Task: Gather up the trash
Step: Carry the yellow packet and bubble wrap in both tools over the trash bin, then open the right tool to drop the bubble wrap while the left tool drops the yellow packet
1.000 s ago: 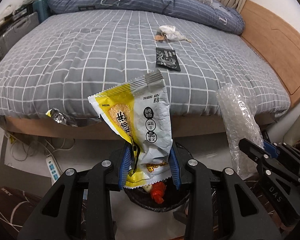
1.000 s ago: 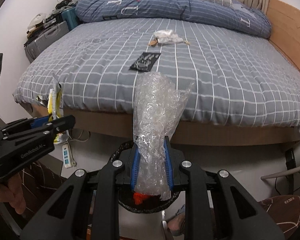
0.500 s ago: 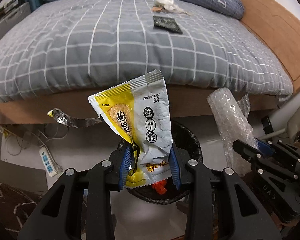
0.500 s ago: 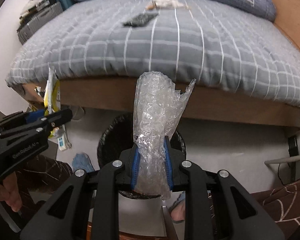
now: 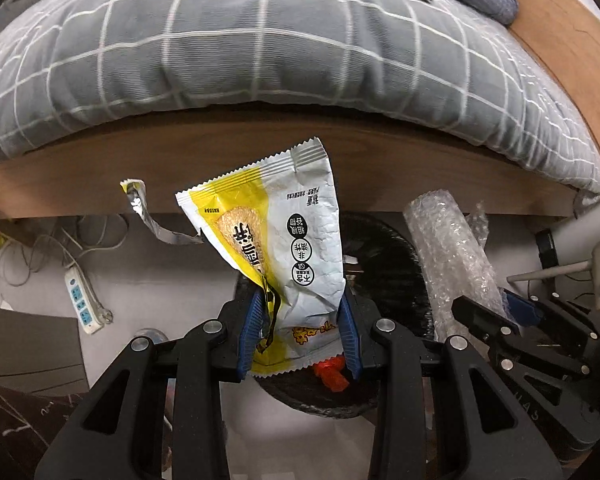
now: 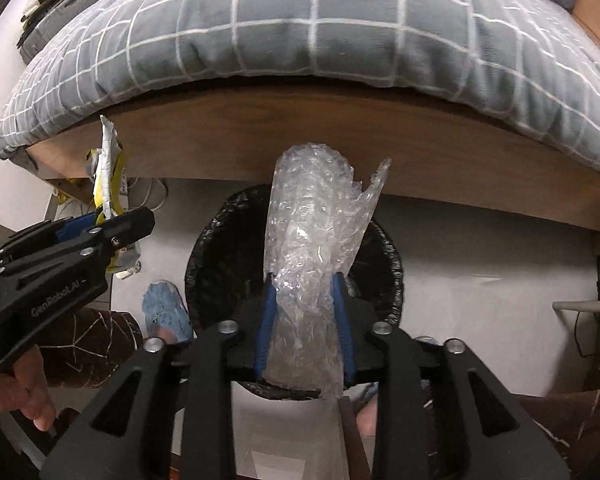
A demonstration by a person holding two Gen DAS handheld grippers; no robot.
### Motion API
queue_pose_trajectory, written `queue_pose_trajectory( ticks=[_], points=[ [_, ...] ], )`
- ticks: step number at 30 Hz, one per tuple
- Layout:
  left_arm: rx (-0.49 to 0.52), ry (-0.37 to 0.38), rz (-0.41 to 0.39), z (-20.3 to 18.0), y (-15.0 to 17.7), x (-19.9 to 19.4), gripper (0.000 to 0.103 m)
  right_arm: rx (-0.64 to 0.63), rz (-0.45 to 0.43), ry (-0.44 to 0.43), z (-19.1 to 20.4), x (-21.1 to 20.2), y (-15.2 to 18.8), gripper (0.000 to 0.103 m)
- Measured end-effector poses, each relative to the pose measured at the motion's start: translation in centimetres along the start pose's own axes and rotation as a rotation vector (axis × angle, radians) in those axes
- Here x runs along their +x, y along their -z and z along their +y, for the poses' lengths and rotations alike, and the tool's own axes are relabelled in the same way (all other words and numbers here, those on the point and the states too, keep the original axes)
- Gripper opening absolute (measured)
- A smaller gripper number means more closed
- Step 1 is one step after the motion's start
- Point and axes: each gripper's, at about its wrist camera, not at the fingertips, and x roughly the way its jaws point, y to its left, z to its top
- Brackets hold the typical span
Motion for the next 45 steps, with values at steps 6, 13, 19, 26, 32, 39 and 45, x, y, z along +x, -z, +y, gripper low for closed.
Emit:
queue_pose_trajectory(
  ticks=[6,13,19,26,32,39,45],
  points=[
    [0.024,-0.027,0.005,0.9,0.3,0.7,0.034,0.007,0.009,0.048,0.6,0.4,0.1,0.059],
    [0.050,-0.001,0.019,-1.4,0.0,1.8,0.034,0.087,-0.039,0.104,-2.8,-0.4,0.2,0.078],
    [0.089,0.013,0.048,-4.3,0.1,2.9,0.034,0.182,-0.079,0.150,-7.5,-1.6,0.7,0.088],
    [0.148,0.034,0.059,-7.5,0.1,3.8,0.034,0.246,-0.095,0.173,-10.2,-2.6,1.0,0.092],
    [0.164,0.016,0.041,-8.5,-0.1,4.2,0.044,0.261,-0.109,0.177,-11.0,-3.3,0.9,0.092],
    [0.162,-0.010,0.017,-8.2,0.0,3.6,0.063,0.255,-0.103,0.167,-10.3,-3.0,0.6,0.092],
    [0.136,-0.020,0.000,-6.7,-0.2,3.1,0.080,0.253,-0.119,0.161,-9.4,-3.2,-0.1,0.092]
  ],
)
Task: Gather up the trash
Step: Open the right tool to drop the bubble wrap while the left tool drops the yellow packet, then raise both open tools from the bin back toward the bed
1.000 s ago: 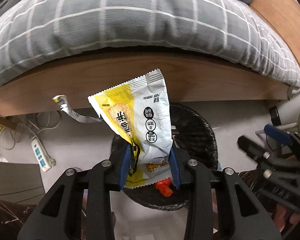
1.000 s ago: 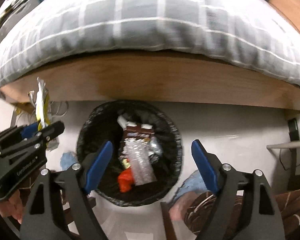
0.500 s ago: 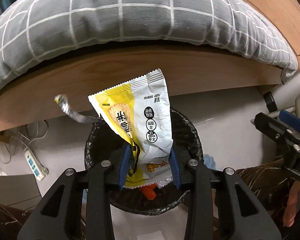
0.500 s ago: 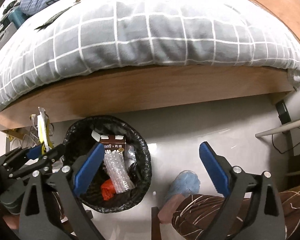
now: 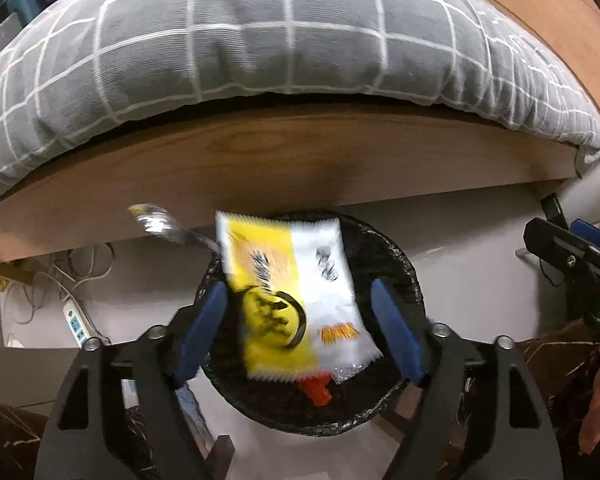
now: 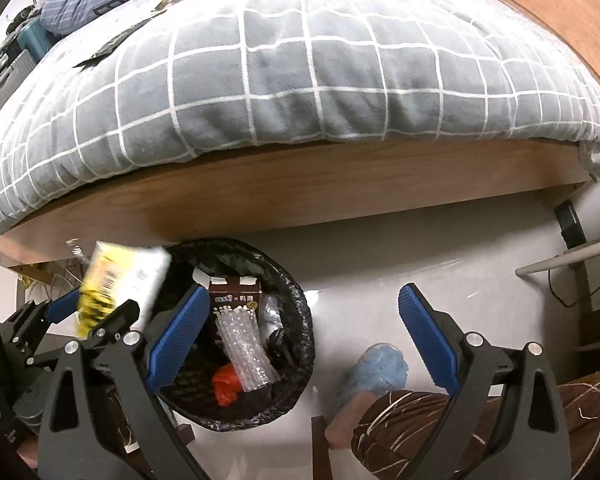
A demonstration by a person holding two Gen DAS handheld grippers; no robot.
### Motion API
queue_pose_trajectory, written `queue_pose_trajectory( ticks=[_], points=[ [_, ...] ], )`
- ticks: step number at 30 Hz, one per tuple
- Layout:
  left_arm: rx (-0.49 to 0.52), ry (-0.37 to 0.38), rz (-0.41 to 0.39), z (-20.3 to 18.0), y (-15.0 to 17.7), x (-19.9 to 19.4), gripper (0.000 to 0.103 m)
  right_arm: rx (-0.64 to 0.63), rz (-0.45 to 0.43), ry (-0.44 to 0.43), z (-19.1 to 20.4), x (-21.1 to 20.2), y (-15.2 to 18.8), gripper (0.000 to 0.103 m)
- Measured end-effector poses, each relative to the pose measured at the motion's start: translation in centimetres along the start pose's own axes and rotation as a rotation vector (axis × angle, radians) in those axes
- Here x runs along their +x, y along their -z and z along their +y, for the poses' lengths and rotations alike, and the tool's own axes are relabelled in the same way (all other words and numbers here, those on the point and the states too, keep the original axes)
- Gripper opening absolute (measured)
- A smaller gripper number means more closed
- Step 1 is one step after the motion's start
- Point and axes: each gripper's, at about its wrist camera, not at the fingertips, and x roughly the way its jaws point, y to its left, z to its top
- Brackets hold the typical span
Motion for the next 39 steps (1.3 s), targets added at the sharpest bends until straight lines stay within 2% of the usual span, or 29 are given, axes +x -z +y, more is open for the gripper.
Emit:
queue_pose_trajectory(
  ticks=[7,15,26,31,39],
  points=[
    [-0.030,-0.020,-0.051,1.5,-0.7,-2.1,0.097,-0.019,-0.053,-0.010,1.3,-1.9,-1.3,0.092],
    [-0.072,-0.020,-0.150,2.1,-2.8,-6.6,0.097,-0.068,-0.211,-0.024,2.1,-6.3,-4.3,0.092],
    [-0.087,-0.065,-0.270,3.0,-7.7,-10.7,0.097,-0.103,-0.354,-0.071,2.5,-8.6,-8.1,0.092],
    [-0.080,-0.058,-0.312,2.8,-11.3,-11.5,0.097,-0.106,-0.405,-0.078,2.5,-9.1,-10.2,0.092],
    [-0.071,-0.073,-0.337,2.6,-15.4,-11.4,0.097,-0.107,-0.419,-0.080,2.7,-9.1,-13.7,0.092]
  ],
)
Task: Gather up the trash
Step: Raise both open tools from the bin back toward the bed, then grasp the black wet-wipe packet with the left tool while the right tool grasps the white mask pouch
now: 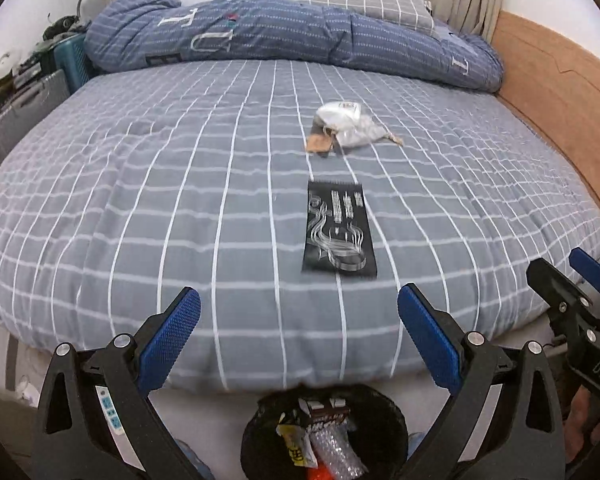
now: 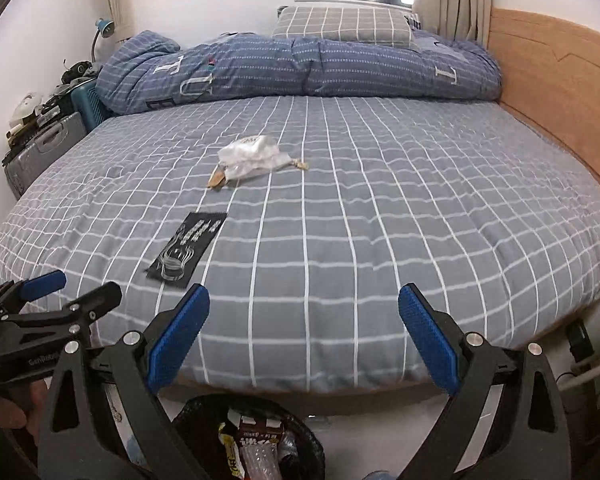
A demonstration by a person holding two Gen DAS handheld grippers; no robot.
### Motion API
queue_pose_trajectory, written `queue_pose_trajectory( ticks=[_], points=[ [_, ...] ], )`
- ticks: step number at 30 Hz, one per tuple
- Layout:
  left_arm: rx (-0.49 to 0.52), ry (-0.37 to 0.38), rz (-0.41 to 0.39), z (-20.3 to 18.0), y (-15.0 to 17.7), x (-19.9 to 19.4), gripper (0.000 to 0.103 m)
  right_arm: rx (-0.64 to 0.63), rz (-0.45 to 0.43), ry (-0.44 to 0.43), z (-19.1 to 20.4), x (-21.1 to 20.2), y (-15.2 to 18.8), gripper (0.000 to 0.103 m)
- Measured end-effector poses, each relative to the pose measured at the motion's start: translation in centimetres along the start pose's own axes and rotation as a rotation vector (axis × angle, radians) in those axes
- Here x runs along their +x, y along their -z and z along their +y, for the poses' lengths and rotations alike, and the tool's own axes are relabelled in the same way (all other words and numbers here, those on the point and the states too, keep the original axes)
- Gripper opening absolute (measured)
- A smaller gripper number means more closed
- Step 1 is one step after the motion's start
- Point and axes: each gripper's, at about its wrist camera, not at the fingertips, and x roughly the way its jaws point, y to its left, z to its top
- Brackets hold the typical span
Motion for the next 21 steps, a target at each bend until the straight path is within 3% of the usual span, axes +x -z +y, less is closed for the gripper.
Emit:
queue_pose_trajectory(
  ticks=[18,20,21],
  points=[
    [0.050,0.004,0.092,-1.7,-4.3,8.8,0.096,-0.011,0.003,0.000,-1.9,4.8,-4.6,0.091],
    [0.050,0.010,0.101,-1.8,-4.7,9.6,0.093,-0.015,0.004,-0.001,-1.8,5.4,-5.1,0.091],
    [0.054,0.015,0.108,-1.8,-4.7,9.9,0.087,-0.012,-0.001,-0.005,-1.8,5.6,-5.4,0.092]
  ],
)
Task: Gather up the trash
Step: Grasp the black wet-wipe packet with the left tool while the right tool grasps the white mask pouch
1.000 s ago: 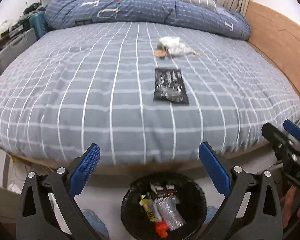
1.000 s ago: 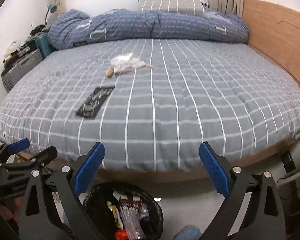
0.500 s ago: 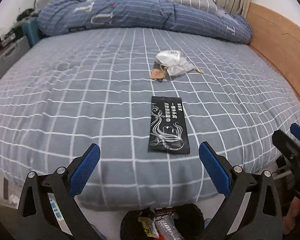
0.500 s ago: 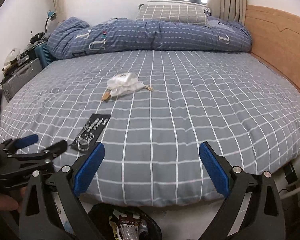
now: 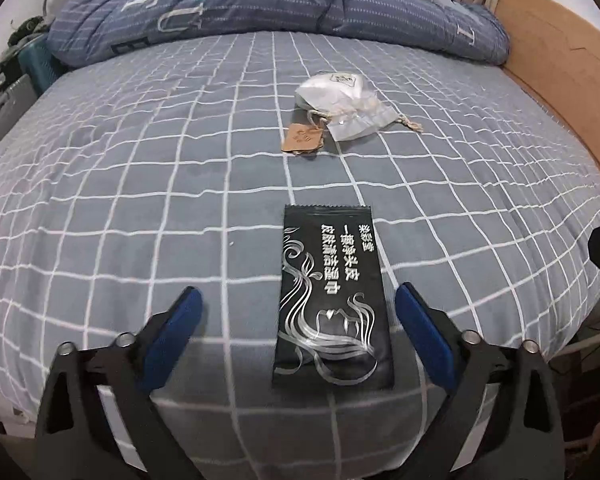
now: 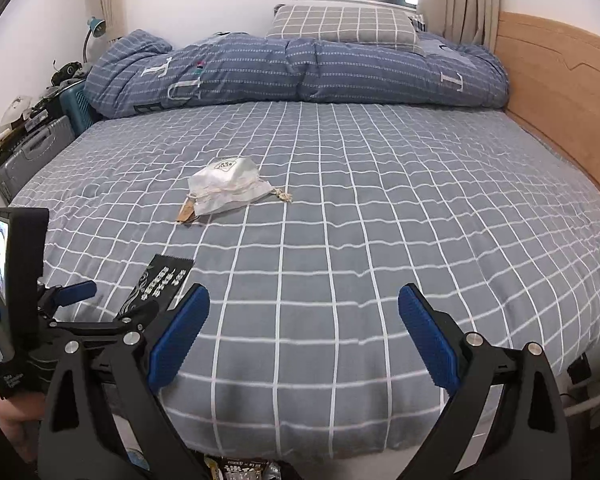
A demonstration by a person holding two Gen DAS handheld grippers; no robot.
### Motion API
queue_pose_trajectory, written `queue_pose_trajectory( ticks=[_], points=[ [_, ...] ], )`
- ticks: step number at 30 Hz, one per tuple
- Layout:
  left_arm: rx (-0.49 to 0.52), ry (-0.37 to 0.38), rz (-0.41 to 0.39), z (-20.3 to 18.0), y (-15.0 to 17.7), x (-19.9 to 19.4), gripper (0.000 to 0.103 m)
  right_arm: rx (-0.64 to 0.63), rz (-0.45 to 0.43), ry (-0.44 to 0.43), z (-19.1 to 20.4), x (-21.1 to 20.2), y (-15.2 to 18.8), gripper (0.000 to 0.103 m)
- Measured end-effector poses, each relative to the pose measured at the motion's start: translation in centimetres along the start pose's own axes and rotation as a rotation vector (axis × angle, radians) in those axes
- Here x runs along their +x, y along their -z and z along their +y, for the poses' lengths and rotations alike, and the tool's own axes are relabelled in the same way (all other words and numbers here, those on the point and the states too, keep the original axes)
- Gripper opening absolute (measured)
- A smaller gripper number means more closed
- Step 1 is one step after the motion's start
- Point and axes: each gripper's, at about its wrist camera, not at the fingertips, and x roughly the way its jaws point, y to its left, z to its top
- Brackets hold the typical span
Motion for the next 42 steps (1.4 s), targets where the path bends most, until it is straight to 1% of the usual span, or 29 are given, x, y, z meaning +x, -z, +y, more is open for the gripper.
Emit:
queue_pose_trajectory(
  ticks=[1,2,4,5,7,8,9,10,13,20,22,27,30,35,42],
  points=[
    [0.005,0.002,0.010,-0.1,-0.1,0.4,0.081,0.007,-0.004,-0.007,0.0,0.2,-0.2,0.091],
    [0.010,0.004,0.014,-0.3,-0.2,0.7,0.079,0.011,-0.004,-0.013,0.0,0.5,-0.4,0.091],
    [0.020,0.008,0.027,-0.6,-0.4,1.5,0.070,0.014,0.001,-0.015,0.1,1.1,-0.7,0.091],
    [0.024,0.011,0.029,-0.6,-0.4,1.7,0.067,0.012,0.003,-0.016,0.2,1.3,-0.8,0.091],
    [0.032,0.013,0.031,-0.7,-0.7,2.0,0.050,0.005,0.003,-0.014,0.4,1.6,-1.0,0.091],
    [0.029,0.017,0.031,-0.6,-0.8,2.1,0.048,-0.001,0.003,-0.012,0.6,1.9,-1.2,0.091],
    [0.023,0.029,0.027,-0.4,-0.9,2.2,0.042,-0.002,0.004,-0.011,0.7,2.0,-1.3,0.091],
    [0.015,0.039,0.023,-0.1,-1.0,2.3,0.039,-0.002,0.005,-0.012,0.8,2.2,-1.4,0.091],
    [-0.005,0.063,0.019,0.6,-1.3,2.3,0.034,-0.004,0.011,-0.019,1.2,2.8,-1.8,0.091],
    [-0.034,0.049,-0.036,3.2,-2.8,0.5,0.033,-0.015,0.012,-0.033,2.9,4.1,-2.9,0.091],
    [-0.048,0.037,-0.057,4.4,-3.5,-0.1,0.033,-0.019,0.006,-0.057,3.5,4.4,-3.3,0.091],
    [-0.099,0.011,-0.084,8.2,-4.8,-0.9,0.033,-0.066,-0.008,-0.074,6.0,5.8,-5.0,0.091],
    [-0.117,-0.013,-0.104,10.2,-5.7,-1.3,0.033,-0.086,0.001,-0.062,7.3,7.4,-6.2,0.091],
    [-0.118,-0.038,-0.117,12.5,-7.2,-1.1,0.033,-0.108,0.014,-0.050,8.9,10.6,-8.3,0.091],
    [-0.123,-0.056,-0.127,14.3,-9.2,0.0,0.033,-0.092,0.068,-0.058,10.0,15.3,-10.4,0.091]
  ],
)
